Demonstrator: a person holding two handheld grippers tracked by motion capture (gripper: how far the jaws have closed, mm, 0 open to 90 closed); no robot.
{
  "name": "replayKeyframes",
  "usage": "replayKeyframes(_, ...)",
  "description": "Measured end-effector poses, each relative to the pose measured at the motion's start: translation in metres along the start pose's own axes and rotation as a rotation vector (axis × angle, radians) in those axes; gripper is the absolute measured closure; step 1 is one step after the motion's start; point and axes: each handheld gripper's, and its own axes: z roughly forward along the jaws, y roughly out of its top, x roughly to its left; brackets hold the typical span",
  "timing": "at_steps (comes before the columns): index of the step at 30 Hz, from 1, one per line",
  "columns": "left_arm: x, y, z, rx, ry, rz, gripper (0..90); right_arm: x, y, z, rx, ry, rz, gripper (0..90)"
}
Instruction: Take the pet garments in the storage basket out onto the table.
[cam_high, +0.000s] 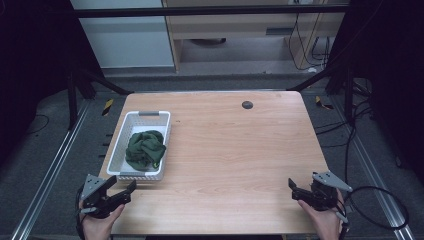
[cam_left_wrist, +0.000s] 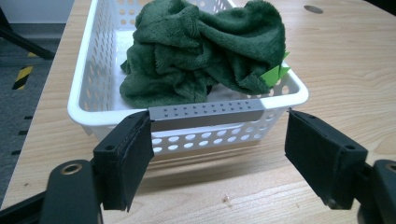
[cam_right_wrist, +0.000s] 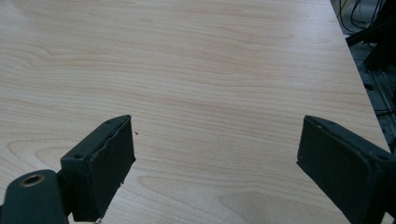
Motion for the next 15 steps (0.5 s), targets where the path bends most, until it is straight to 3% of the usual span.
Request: replayKeyframes(15,0.001,0.019,-0.004,-0.02,-0.015,0.02,20.5,0.003,-0.001,0.001,0.001,0.015,-0.012,10.6)
